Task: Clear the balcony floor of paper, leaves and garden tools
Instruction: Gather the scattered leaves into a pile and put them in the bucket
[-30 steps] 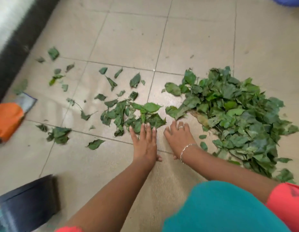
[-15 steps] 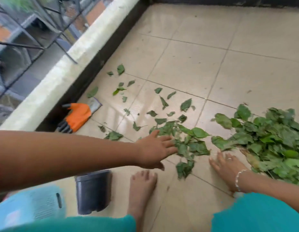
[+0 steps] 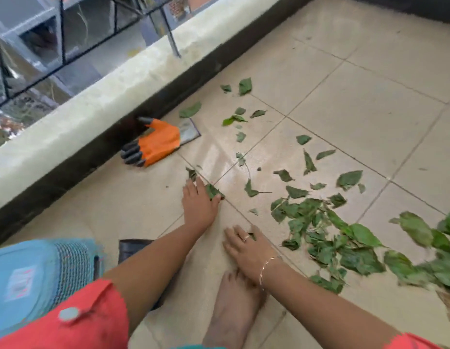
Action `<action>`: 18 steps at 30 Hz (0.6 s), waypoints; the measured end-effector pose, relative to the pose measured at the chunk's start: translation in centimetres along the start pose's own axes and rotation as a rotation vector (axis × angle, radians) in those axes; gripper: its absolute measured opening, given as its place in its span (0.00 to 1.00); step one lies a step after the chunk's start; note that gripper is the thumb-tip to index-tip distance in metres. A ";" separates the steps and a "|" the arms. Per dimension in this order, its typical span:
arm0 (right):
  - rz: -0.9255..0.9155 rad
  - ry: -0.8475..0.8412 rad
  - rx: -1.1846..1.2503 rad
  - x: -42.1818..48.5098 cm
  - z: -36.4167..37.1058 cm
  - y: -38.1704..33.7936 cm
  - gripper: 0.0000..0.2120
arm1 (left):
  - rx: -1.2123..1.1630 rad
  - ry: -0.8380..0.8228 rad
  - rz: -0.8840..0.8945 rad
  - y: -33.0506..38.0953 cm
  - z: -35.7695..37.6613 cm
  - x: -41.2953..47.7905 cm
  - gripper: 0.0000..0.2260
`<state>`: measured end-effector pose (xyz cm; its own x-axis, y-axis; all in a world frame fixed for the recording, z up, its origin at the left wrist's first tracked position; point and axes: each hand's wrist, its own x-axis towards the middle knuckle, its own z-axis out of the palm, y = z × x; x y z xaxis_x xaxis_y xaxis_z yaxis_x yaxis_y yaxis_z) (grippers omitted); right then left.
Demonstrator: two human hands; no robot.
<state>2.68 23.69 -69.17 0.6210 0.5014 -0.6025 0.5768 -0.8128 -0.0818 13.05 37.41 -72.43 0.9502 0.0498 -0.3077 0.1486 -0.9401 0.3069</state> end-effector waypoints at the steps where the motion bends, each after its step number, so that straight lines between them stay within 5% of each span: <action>1: 0.035 -0.005 -0.031 0.3 0.5 0.6 0.27 | -0.048 -0.027 -0.002 0.2 0.3 0.0 0.33; 5: 0.418 -0.050 0.016 -2.7 1.3 4.2 0.28 | -0.195 -0.252 0.228 2.8 1.6 -2.6 0.27; 8: 0.669 -0.014 0.163 -4.8 0.6 5.8 0.31 | -0.212 -0.132 0.298 3.6 1.6 -3.0 0.29; 11: 0.639 0.045 0.254 -3.2 -1.3 5.0 0.34 | -0.156 0.032 0.110 2.0 -0.7 0.5 0.30; 14: 0.532 0.091 0.289 -0.6 -3.4 3.9 0.33 | -0.068 -0.024 -0.010 -0.5 -2.2 4.1 0.32; 18: 0.501 0.110 0.294 1.1 -4.8 3.9 0.34 | -0.236 -0.229 0.232 0.9 -1.6 2.8 0.28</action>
<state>8.11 22.50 -66.32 0.8405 0.0503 -0.5395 0.0375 -0.9987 -0.0347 16.26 37.24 -71.52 0.8843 -0.2559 -0.3906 0.0218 -0.8129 0.5820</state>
